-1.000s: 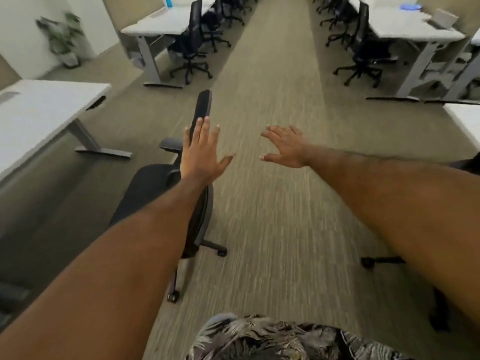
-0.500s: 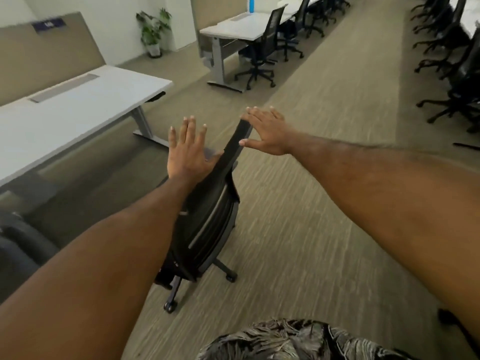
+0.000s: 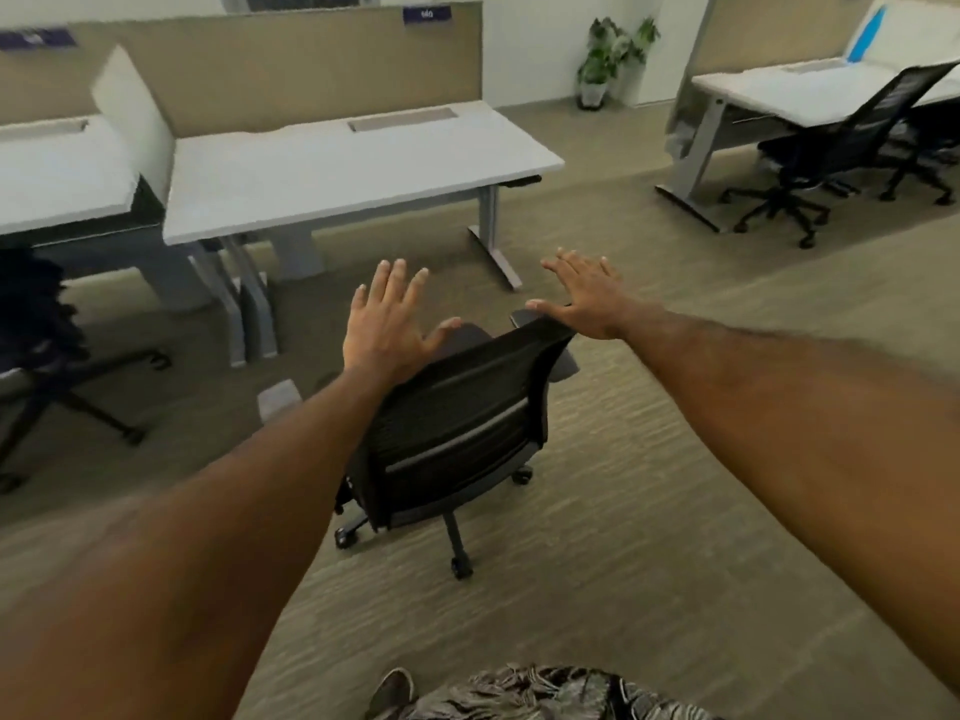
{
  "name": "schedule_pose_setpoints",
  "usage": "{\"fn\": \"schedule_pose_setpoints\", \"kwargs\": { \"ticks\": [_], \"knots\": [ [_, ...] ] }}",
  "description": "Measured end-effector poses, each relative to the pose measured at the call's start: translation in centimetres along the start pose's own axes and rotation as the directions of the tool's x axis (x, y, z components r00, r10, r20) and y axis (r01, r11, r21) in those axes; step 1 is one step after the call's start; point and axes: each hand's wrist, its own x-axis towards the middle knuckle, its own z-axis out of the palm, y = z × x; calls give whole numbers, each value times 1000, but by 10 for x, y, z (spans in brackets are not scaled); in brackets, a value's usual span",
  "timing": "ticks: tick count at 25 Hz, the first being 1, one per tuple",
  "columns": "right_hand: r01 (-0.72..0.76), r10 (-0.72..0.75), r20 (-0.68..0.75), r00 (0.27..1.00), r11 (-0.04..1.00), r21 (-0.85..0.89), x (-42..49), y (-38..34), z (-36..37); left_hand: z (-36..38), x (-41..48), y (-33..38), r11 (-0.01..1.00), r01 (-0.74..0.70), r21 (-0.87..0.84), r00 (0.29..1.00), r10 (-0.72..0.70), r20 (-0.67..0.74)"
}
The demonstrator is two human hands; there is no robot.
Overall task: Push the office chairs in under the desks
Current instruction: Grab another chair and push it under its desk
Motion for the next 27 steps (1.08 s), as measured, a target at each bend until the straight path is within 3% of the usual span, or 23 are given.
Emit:
{"fn": "schedule_pose_setpoints", "kwargs": {
  "ticks": [4, 6, 10, 16, 27],
  "knots": [
    [94, -92, 59, 994, 995, -25, 17, 18, 10, 3, -28, 11, 963, 252, -90, 965, -257, -45],
    [131, -131, 19, 991, 991, -2, 19, 23, 20, 5, -48, 19, 942, 321, -99, 947, -322, 6],
    [211, -212, -45, 976, 977, -29, 25, 34, 24, 7, -60, 29, 954, 300, 5, 942, -298, 157],
    [237, -241, -37, 970, 968, -88, 48, 39, 13, 0, -10, 12, 972, 234, -17, 909, -212, 359],
    [193, -203, -79, 976, 974, -114, 141, 35, 20, 34, 88, -48, 982, 182, 42, 940, -186, 286]
  ]
}}
